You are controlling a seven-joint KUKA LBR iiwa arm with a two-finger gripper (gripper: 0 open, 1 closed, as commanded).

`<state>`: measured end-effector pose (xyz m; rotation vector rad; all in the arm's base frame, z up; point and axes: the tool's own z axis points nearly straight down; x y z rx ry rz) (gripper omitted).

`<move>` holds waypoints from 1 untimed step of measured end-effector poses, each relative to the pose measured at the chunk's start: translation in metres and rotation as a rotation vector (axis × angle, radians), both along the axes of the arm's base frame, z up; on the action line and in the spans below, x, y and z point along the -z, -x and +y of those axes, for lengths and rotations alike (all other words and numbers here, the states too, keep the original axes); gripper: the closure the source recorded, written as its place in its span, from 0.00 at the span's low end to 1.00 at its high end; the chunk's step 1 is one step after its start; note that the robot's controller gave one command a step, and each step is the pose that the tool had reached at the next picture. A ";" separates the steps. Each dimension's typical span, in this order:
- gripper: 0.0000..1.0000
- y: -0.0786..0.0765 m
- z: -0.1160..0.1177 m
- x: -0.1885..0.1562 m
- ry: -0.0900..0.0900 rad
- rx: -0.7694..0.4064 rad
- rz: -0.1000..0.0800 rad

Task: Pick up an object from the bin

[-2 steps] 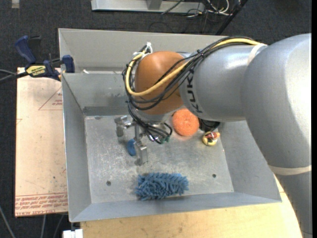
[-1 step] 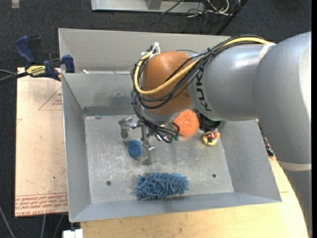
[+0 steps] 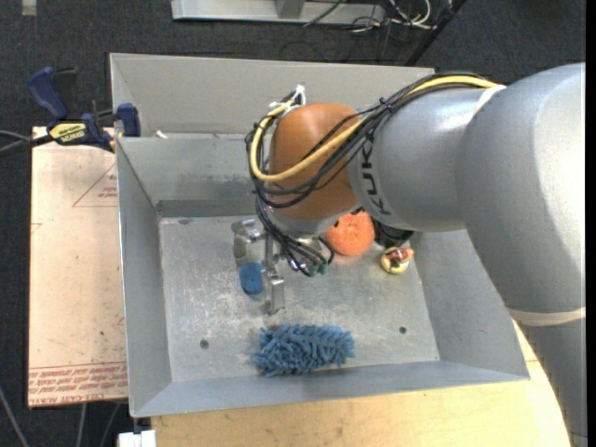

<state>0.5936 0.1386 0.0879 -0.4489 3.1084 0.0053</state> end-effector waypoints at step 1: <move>1.00 0.006 -0.009 0.017 -0.003 -0.401 -0.007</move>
Offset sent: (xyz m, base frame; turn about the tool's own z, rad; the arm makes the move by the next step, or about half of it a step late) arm 0.0000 0.0000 0.0000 0.0000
